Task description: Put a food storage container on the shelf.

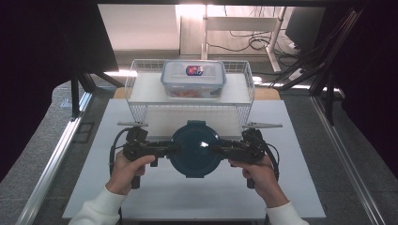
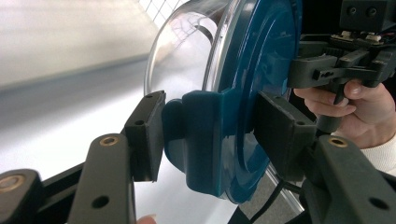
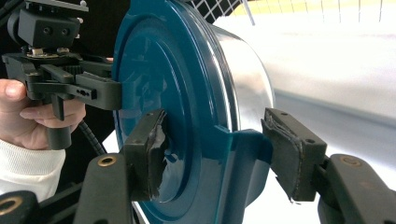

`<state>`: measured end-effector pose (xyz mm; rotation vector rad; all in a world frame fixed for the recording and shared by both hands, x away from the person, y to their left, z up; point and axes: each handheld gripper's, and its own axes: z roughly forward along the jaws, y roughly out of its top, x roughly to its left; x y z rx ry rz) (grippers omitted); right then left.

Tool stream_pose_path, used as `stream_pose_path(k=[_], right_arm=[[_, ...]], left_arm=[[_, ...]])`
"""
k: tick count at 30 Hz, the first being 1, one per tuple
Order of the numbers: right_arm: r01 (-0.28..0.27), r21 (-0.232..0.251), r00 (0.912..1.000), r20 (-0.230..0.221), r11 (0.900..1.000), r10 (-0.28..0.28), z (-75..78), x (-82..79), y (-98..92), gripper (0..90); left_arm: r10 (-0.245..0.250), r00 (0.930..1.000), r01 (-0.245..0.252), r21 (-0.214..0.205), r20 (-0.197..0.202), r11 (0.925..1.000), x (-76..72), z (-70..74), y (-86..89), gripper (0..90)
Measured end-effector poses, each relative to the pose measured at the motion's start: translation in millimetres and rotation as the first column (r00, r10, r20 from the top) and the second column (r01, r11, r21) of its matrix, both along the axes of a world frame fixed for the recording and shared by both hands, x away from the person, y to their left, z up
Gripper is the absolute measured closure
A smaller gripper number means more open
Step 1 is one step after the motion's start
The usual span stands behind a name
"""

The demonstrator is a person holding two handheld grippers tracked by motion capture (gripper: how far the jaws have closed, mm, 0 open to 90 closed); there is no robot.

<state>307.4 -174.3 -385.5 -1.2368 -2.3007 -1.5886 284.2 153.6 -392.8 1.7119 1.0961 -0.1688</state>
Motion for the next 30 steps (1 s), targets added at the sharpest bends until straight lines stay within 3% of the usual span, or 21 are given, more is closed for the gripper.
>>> stream_pose_path(k=[8, 30], right_arm=[[0.001, 0.005, 0.9995, 0.03, 1.0, -0.001, 23.0, 7.2, 3.0, 40.4], [-0.004, 0.025, 0.9957, 0.093, 0.9997, 0.002, 92.4, 38.9, 11.2, 40.5]], left_arm=[[-0.003, 0.9993, 0.002, 0.009, 0.039, 1.0, 8.1, 24.7, 3.3, 44.6], [0.003, 0.9951, -0.005, 0.015, 0.099, 0.9999, 38.7, 97.8, 11.6, 44.7]])
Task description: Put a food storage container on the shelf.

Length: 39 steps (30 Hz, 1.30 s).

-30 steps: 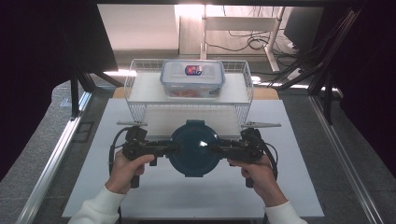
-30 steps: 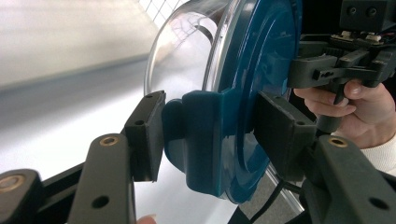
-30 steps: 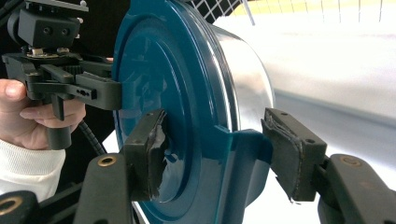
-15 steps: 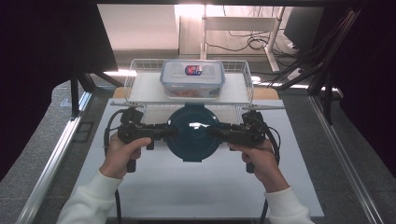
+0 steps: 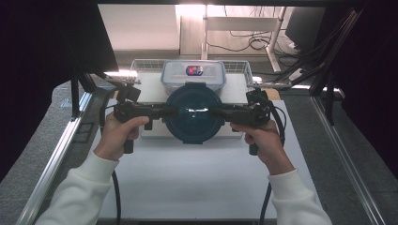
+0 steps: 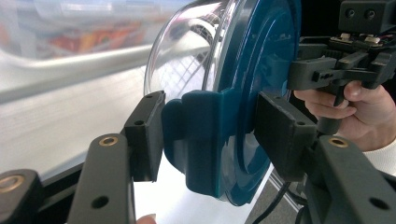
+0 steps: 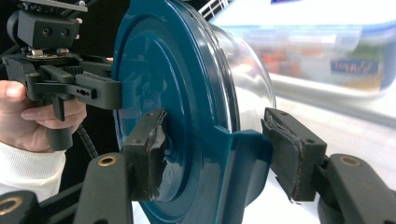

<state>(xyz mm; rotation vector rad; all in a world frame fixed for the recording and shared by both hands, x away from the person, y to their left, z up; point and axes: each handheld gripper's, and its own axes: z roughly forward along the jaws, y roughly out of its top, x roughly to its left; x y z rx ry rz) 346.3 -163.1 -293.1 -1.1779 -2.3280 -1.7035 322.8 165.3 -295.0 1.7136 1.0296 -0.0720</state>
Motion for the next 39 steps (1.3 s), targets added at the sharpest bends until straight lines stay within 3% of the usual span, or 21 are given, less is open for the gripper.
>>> stream_pose_path(k=[7, 22, 30, 39], right_arm=[[0.001, 0.006, 0.9999, 0.013, 1.0, -0.001, 23.9, 13.0, 2.5, 40.5], [-0.007, -0.002, 0.9999, 0.015, 1.0, 0.007, 56.5, 44.2, 6.8, 40.6], [0.005, 0.0, 0.9996, 0.028, 1.0, -0.005, 72.3, 65.6, 10.3, 40.7], [0.026, -0.005, 0.9996, 0.007, 0.9997, -0.026, 83.1, 94.7, 15.0, 40.8]], left_arm=[[-0.001, 0.9999, 0.001, -0.006, 0.015, 1.0, 15.0, 24.2, 3.6, 44.8], [-0.007, 0.9995, 0.007, -0.002, 0.031, 1.0, 42.1, 50.8, 8.1, 45.2], [-0.001, 0.9998, 0.002, -0.032, 0.018, 0.9995, 66.5, 61.7, 12.3, 45.2], [0.014, 0.9998, -0.015, -0.05, -0.01, 0.9986, 100.0, 68.2, 13.9, 44.2]])
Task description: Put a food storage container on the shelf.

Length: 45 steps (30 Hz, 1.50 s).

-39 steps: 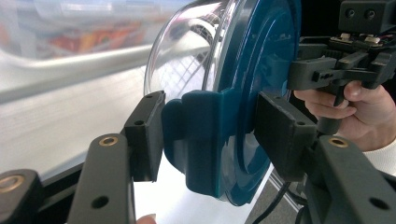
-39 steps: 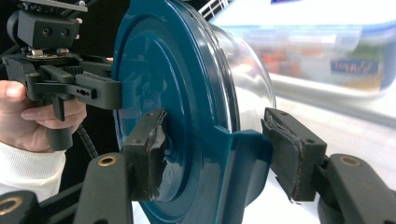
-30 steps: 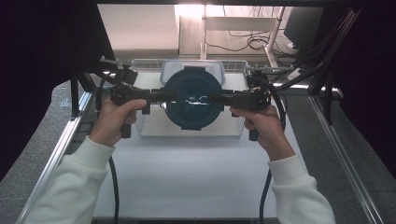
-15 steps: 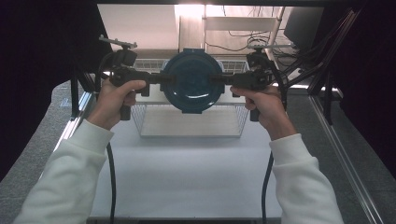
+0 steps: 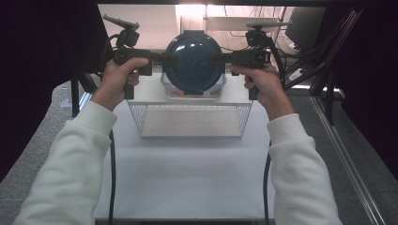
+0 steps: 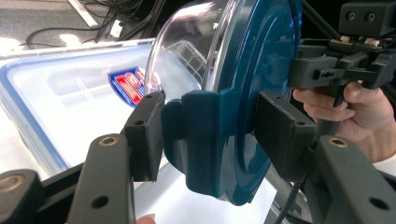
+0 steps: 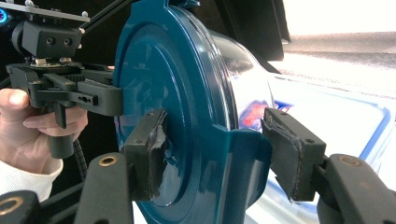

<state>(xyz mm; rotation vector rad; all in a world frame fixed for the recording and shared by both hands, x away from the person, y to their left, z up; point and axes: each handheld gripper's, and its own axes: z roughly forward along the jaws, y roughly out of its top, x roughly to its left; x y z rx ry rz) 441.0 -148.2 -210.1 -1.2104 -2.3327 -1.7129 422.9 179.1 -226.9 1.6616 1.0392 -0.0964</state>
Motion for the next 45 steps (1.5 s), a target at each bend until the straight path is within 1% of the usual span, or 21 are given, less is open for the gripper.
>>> stream_pose_path(k=[2, 5, 8, 12, 14, 16, 17, 18, 20, 21, 25, 27, 29, 32, 34, 37, 39, 40, 42, 44, 45], right_arm=[[0.013, -0.003, 0.9999, -0.003, 0.9999, -0.013, 1.4, 6.5, 0.9, 40.7], [0.022, 0.002, 0.9994, -0.028, 0.9998, -0.022, 0.8, 17.6, 0.3, 40.7], [0.028, 0.016, 0.9986, -0.046, 0.9995, -0.028, -0.9, 27.2, -1.3, 40.7], [0.028, 0.019, 0.9972, -0.069, 0.9994, -0.026, -5.0, 35.2, 1.0, 40.7], [0.027, 0.016, 0.9964, -0.081, 0.9995, -0.026, -8.2, 39.2, 3.5, 40.7], [0.037, 0.012, 0.9938, -0.105, 0.9993, -0.035, -12.8, 44.7, 6.2, 40.5], [0.044, 0.016, 0.9932, -0.108, 0.9989, -0.043, -14.4, 46.1, 7.0, 40.7], [0.068, 0.029, 0.9903, -0.123, 0.9972, -0.064, -15.8, 48.1, 7.8, 40.6], [0.095, 0.047, 0.9865, -0.138, 0.9944, -0.088, -18.2, 51.7, 9.0, 40.4], [0.106, 0.056, 0.9833, -0.155, 0.9928, -0.096, -19.9, 54.6, 8.7, 40.3], [0.152, 0.092, 0.9637, -0.235, 0.9841, -0.127, -29.0, 67.5, 7.0, 40.0], [0.172, 0.106, 0.9556, -0.26, 0.9794, -0.139, -33.2, 71.5, 6.5, 39.9], [0.193, 0.123, 0.9464, -0.285, 0.9734, -0.152, -38.2, 74.8, 5.6, 39.8], [0.201, 0.139, 0.9413, -0.301, 0.9696, -0.152, -42.2, 77.3, 4.0, 39.7], [0.209, 0.139, 0.9396, -0.303, 0.9681, -0.159, -43.1, 77.5, 4.0, 39.5], [0.211, 0.138, 0.9387, -0.304, 0.9676, -0.162, -43.3, 77.1, 3.8, 39.1], [0.214, 0.13, 0.9412, -0.292, 0.968, -0.169, -43.0, 76.1, 4.1, 38.6], [0.21, 0.127, 0.9454, -0.279, 0.9693, -0.169, -42.8, 75.6, 4.2, 38.4], [0.209, 0.121, 0.9494, -0.263, 0.9703, -0.172, -42.3, 75.3, 4.6, 36.2], [0.213, 0.112, 0.9575, -0.222, 0.9706, -0.184, -40.0, 73.5, 5.9, 28.0], [0.205, 0.111, 0.9629, -0.201, 0.9724, -0.18, -38.9, 72.5, 6.0, 24.3]], left_arm=[[0.009, 0.9999, -0.009, 0.015, -0.005, 0.9998, 6.9, 1.3, -2.3, 42.8], [0.002, 0.9994, -0.002, 0.011, -0.036, 0.9999, 19.9, 0.4, -3.0, 42.9], [0.002, 0.9992, -0.002, 0.003, -0.039, 1.0, 26.6, 0.0, -2.3, 43.4], [-0.001, 0.9983, 0.001, 0.001, -0.058, 1.0, 33.6, -5.6, 2.2, 43.7], [0.002, 0.9971, -0.002, -0.005, -0.076, 1.0, 38.0, -11.4, 4.5, 43.7], [0.001, 0.9952, -0.003, -0.022, -0.098, 0.9998, 42.6, -18.1, 6.8, 43.6], [0.005, 0.9933, -0.012, -0.06, -0.116, 0.9981, 45.8, -23.1, 9.2, 43.6], [0.013, 0.9919, -0.024, -0.085, -0.126, 0.9961, 47.8, -26.0, 9.9, 43.5], [0.018, 0.9914, -0.032, -0.101, -0.129, 0.9944, 51.8, -29.6, 10.3, 42.8], [0.02, 0.9901, -0.036, -0.11, -0.139, 0.9932, 54.3, -31.2, 10.2, 42.5], [0.038, 0.9819, -0.067, -0.149, -0.185, 0.9865, 64.6, -38.7, 9.5, 40.3], [0.054, 0.9773, -0.089, -0.168, -0.205, 0.9817, 68.5, -42.8, 8.3, 39.3], [0.064, 0.9752, -0.103, -0.179, -0.212, 0.9785, 70.1, -45.2, 7.7, 38.9], [0.069, 0.9737, -0.111, -0.186, -0.217, 0.9762, 72.1, -47.7, 6.3, 37.5], [0.074, 0.9741, -0.116, -0.192, -0.214, 0.9744, 72.3, -49.2, 5.8, 37.0], [0.075, 0.976, -0.115, -0.193, -0.205, 0.9745, 72.4, -50.0, 4.4, 35.7], [0.078, 0.9786, -0.113, -0.181, -0.191, 0.977, 72.2, -49.9, 2.6, 34.0], [0.082, 0.9801, -0.114, -0.175, -0.181, 0.978, 71.9, -49.8, 1.7, 33.2], [0.089, 0.9828, -0.116, -0.163, -0.161, 0.9799, 71.3, -49.8, -0.4, 30.6], [0.104, 0.9838, -0.126, -0.148, -0.146, 0.9809, 70.5, -49.2, -1.5, 23.3], [0.121, 0.9826, -0.14, -0.14, -0.141, 0.9801, 69.8, -48.6, -1.6, 18.8]])
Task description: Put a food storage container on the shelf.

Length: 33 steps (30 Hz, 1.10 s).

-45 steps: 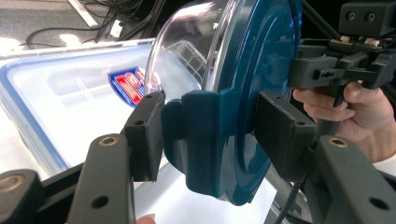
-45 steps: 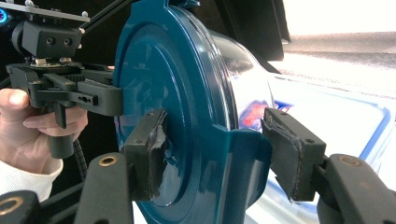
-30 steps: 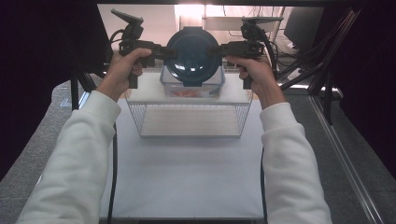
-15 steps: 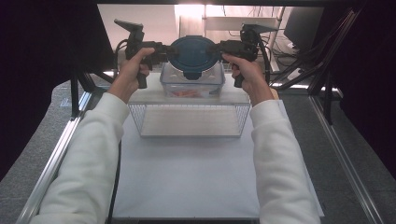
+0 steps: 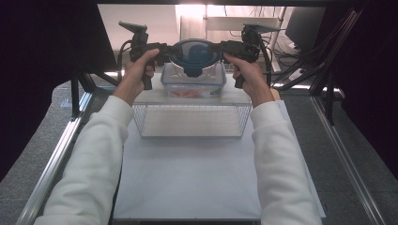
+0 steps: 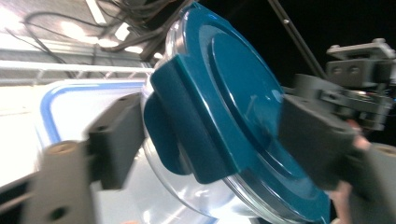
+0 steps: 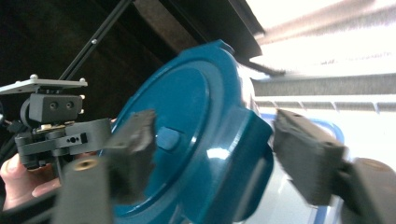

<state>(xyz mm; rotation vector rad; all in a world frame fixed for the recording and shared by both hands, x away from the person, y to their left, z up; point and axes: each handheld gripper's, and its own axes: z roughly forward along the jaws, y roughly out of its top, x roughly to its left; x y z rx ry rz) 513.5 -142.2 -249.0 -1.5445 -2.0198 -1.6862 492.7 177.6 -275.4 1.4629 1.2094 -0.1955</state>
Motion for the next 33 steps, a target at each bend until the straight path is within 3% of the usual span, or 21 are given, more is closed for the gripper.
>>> stream_pose_path(k=[5, 8, 10, 14, 16, 20, 23, 26, 28, 31, 32, 33], right_arm=[[0.037, -0.022, 0.9983, 0.046, 0.9991, -0.036, 7.8, -7.8, -5.4, 14.9], [0.034, -0.074, 0.9957, 0.089, 0.9967, -0.028, 12.6, -16.9, -10.4, 13.9], [0.02, -0.114, 0.99, 0.141, 0.9933, -0.004, 15.0, -28.3, -14.8, 14.0], [-0.011, -0.165, 0.979, 0.199, 0.9862, 0.045, 12.6, -51.2, -23.6, 14.9], [-0.022, -0.196, 0.9702, 0.233, 0.9804, 0.068, 9.2, -65.9, -29.4, 15.0], [-0.047, -0.218, 0.9587, 0.264, 0.9747, 0.106, -2.3, -97.3, -46.5, 15.0], [-0.051, -0.229, 0.9505, 0.288, 0.972, 0.118, -13.5, -120.6, -59.6, 15.4], [-0.028, -0.274, 0.939, 0.323, 0.9613, 0.119, -28.9, -145.3, -69.0, 15.6], [-0.021, -0.293, 0.9296, 0.346, 0.9558, 0.126, -42.4, -162.6, -73.8, 15.6], [-0.019, -0.304, 0.9214, 0.365, 0.9525, 0.134, -65.7, -188.0, -80.3, 15.6], [-0.024, -0.305, 0.9182, 0.37, 0.9519, 0.142, -72.2, -193.4, -81.9, 15.6], [-0.027, -0.307, 0.9187, 0.368, 0.9514, 0.145, -83.2, -202.2, -84.6, 15.6]], left_arm=[[0.074, 0.9951, -0.076, 0.023, 0.065, 0.9969, -10.4, 9.0, 5.7, 10.8], [0.079, 0.9918, -0.084, 0.04, 0.1, 0.9957, -20.2, 14.7, 10.4, 11.3], [0.064, 0.9899, -0.073, 0.066, 0.127, 0.9952, -30.2, 17.1, 13.7, 12.1], [0.032, 0.9865, -0.05, 0.113, 0.16, 0.9923, -51.5, 15.5, 19.4, 13.4], [0.018, 0.9849, -0.043, 0.142, 0.172, 0.9889, -69.4, 12.7, 23.2, 13.7], [-0.011, 0.9716, -0.041, 0.213, 0.236, 0.9763, -108.8, 5.6, 29.2, 14.2], [-0.033, 0.9641, -0.033, 0.24, 0.263, 0.9701, -139.1, -7.6, 31.5, 14.6], [-0.052, 0.9626, -0.02, 0.26, 0.266, 0.9653, -165.1, -28.3, 32.2, 15.3], [-0.062, 0.9619, -0.019, 0.293, 0.266, 0.9561, -182.9, -49.9, 31.0, 15.5], [-0.076, 0.9669, -0.003, 0.306, 0.244, 0.9521, -199.6, -78.9, 28.9, 15.8], [-0.069, 0.9685, -0.011, 0.319, 0.239, 0.9477, -206.3, -91.9, 27.7, 16.0], [-0.071, 0.9701, -0.008, 0.323, 0.232, 0.9464, -210.0, -99.7, 27.2, 16.1]])
